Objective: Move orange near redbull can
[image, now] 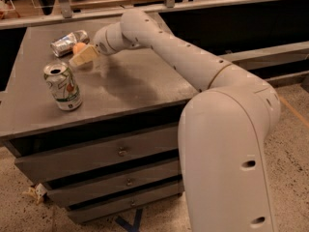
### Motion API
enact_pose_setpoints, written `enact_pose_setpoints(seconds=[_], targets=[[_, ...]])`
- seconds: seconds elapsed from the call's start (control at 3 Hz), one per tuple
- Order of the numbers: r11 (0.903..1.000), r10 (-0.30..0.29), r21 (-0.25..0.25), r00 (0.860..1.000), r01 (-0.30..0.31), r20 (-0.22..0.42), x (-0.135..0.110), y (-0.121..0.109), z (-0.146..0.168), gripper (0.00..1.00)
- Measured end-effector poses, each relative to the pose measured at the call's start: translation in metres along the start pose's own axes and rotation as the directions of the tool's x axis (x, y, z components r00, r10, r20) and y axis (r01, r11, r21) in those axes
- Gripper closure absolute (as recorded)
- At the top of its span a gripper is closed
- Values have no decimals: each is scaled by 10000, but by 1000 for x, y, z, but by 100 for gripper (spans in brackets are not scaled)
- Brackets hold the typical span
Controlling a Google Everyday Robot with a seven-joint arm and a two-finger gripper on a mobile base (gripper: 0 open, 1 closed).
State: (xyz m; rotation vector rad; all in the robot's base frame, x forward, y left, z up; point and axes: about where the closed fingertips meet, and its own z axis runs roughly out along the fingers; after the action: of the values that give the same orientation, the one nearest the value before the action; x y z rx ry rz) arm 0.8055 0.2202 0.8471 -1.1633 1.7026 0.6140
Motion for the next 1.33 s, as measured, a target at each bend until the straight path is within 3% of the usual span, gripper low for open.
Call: enact_pose_setpoints(seconds=[0.67, 1.0, 1.33], targets=[[9960, 544, 705, 9984, -553, 142, 12, -43, -37, 0], [9854, 563, 1597, 9981, -593, 231, 20, -74, -61, 0], [9612, 290, 2734, 9989, -377, 358, 27, -103, -87, 0]])
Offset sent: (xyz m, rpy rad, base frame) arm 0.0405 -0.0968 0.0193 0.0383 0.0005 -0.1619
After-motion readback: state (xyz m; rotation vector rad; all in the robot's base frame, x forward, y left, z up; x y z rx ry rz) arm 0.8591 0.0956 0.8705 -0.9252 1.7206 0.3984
